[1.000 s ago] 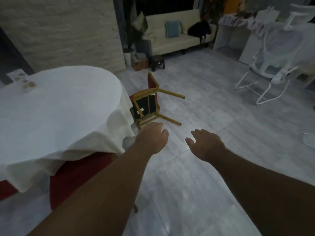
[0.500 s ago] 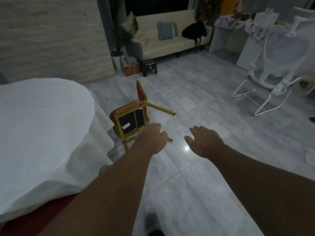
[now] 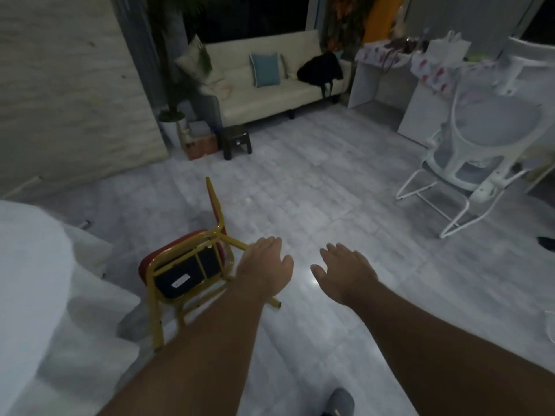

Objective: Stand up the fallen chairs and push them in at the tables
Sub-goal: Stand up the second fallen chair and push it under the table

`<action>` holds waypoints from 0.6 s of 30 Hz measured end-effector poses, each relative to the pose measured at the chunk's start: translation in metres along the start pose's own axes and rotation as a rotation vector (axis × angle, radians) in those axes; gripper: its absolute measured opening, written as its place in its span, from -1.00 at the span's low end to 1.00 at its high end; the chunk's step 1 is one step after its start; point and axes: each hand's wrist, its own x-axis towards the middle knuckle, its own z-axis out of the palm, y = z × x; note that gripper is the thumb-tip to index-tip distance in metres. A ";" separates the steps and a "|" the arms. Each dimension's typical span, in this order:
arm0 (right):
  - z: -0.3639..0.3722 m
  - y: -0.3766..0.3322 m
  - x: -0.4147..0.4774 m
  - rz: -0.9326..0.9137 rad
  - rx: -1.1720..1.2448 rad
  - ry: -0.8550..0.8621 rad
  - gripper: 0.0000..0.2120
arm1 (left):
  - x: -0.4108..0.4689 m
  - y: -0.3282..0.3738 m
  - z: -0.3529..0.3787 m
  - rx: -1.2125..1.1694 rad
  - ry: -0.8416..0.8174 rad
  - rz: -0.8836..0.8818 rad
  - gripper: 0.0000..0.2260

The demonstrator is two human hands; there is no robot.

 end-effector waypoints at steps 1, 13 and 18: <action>-0.006 0.011 0.018 -0.021 -0.006 0.001 -0.41 | 0.018 0.005 0.005 0.000 0.003 -0.015 -0.51; -0.060 0.091 0.276 -0.249 -0.105 -0.100 -0.38 | 0.245 0.035 0.000 -0.122 0.058 -0.238 -0.48; -0.087 0.085 0.401 -0.278 -0.139 -0.143 -0.38 | 0.366 -0.002 -0.022 -0.134 0.012 -0.293 -0.45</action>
